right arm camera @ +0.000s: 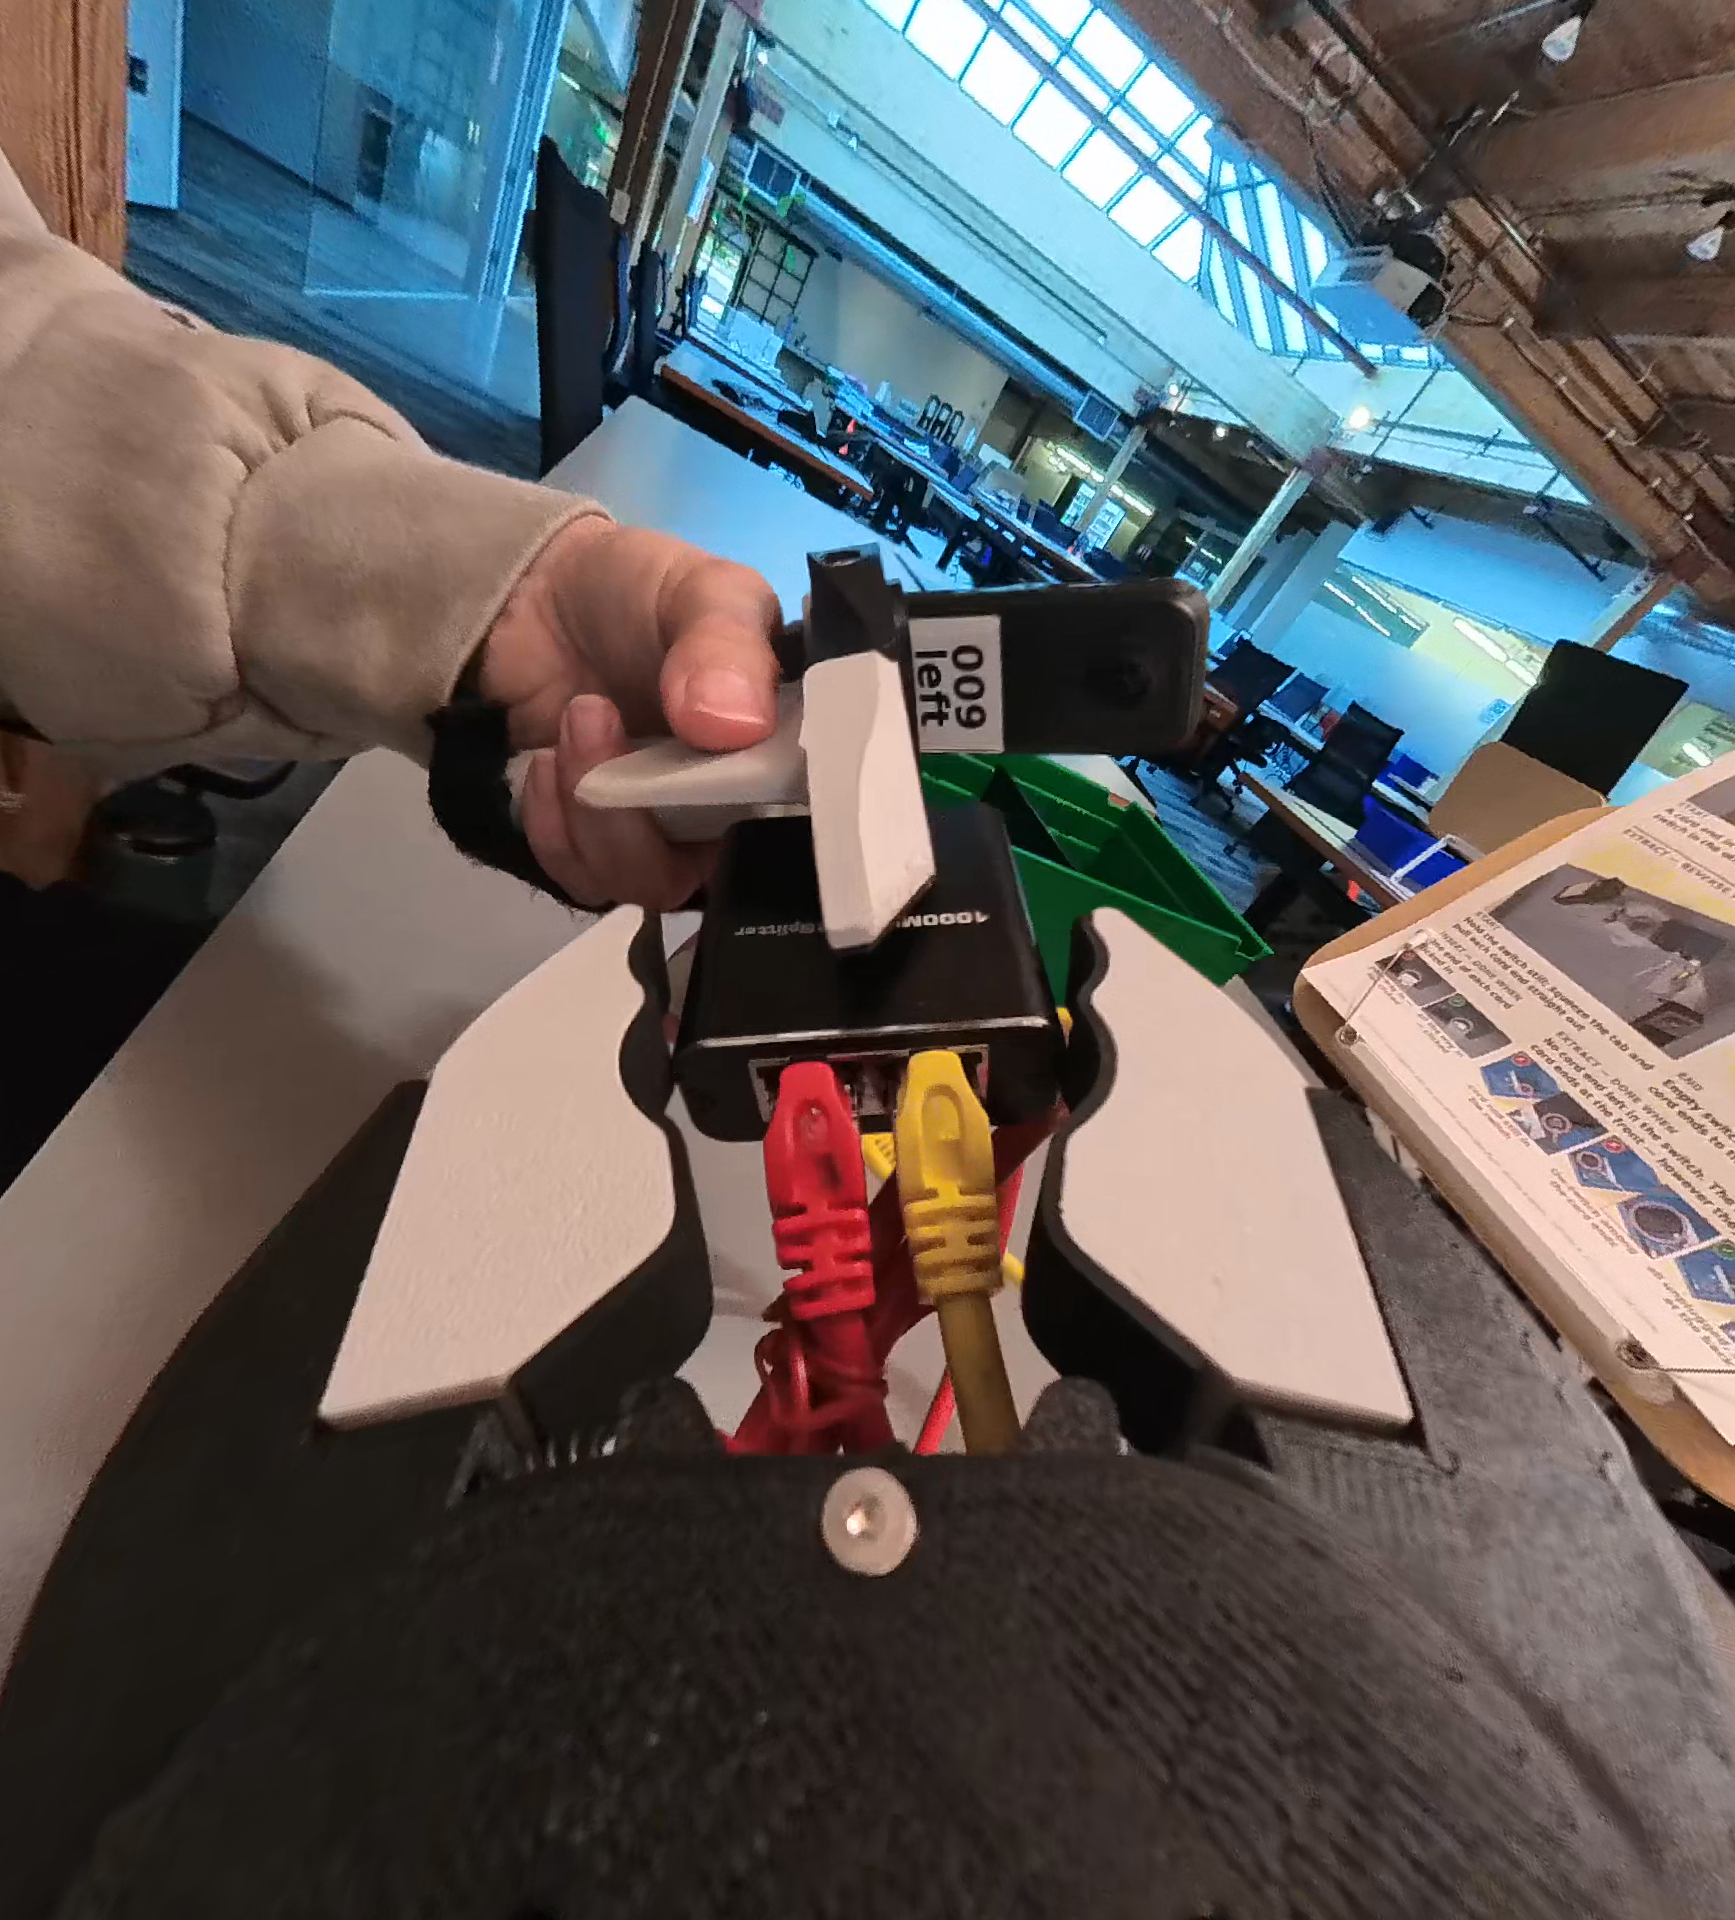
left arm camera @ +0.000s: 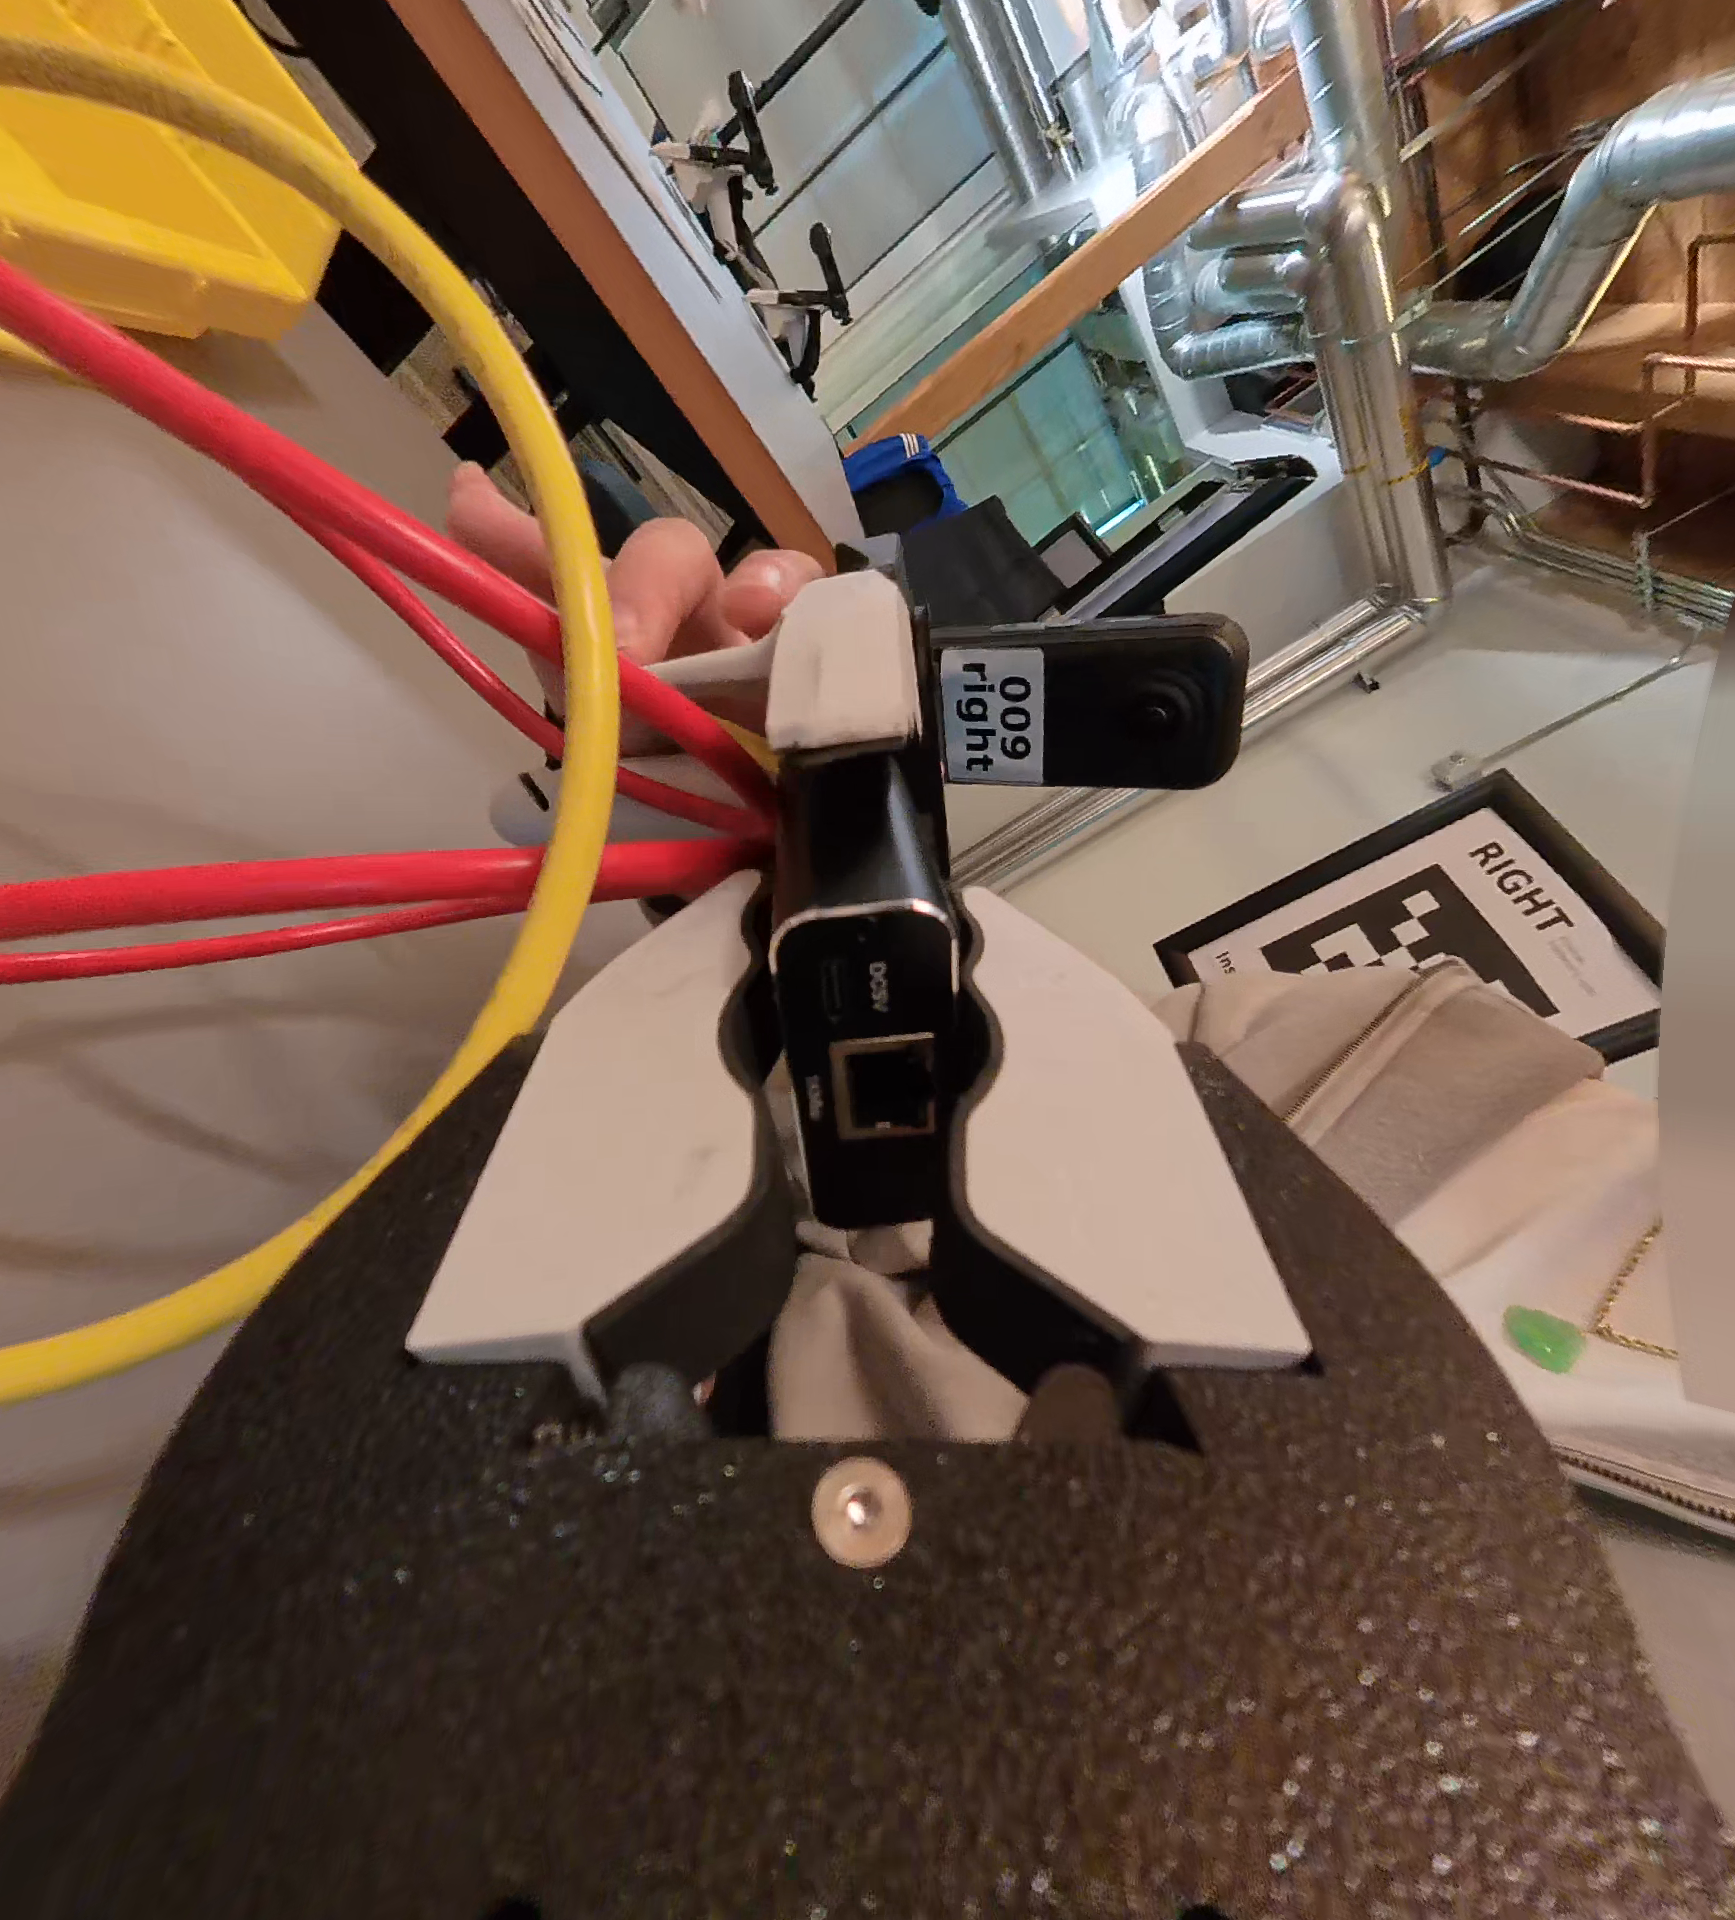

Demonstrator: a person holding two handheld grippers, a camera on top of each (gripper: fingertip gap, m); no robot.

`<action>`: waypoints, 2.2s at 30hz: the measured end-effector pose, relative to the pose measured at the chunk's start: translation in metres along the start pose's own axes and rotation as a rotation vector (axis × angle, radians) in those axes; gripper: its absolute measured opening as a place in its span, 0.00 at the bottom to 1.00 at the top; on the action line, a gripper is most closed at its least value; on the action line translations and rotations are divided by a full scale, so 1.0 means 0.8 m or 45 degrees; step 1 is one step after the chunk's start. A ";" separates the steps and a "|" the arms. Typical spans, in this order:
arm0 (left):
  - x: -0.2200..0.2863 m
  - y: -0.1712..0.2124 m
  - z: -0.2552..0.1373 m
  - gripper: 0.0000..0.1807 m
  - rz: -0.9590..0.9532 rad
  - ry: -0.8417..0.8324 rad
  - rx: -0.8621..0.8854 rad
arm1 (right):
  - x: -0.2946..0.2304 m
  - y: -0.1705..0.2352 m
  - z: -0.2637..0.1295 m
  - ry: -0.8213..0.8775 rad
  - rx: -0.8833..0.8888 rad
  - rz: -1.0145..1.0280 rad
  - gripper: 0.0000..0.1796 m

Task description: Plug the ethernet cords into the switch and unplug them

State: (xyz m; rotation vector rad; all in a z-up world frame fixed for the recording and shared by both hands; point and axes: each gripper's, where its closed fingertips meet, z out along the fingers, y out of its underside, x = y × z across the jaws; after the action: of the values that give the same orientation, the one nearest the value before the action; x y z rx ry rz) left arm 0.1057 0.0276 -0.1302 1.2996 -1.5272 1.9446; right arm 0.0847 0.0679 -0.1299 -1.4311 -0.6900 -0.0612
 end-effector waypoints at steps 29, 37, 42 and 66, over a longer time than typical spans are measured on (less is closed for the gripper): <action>-0.011 -0.015 -0.036 0.38 0.392 -0.568 0.038 | 0.014 0.028 0.006 0.080 -0.183 -0.035 0.42; 0.001 -0.010 0.007 0.16 0.115 -0.153 0.093 | 0.005 0.000 0.002 0.090 -0.051 -0.171 0.42; 0.001 -0.006 0.003 0.16 -0.017 0.051 0.150 | -0.005 -0.009 0.005 0.039 0.007 -0.140 0.43; -0.025 -0.020 -0.001 0.15 -0.257 -0.055 0.343 | 0.015 0.033 0.008 0.134 -0.211 -0.099 0.42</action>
State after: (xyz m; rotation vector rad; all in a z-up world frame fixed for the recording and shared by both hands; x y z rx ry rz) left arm 0.1275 0.0388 -0.1374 1.5477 -1.1281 2.0516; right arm 0.1032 0.0823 -0.1475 -1.5470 -0.6661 -0.2577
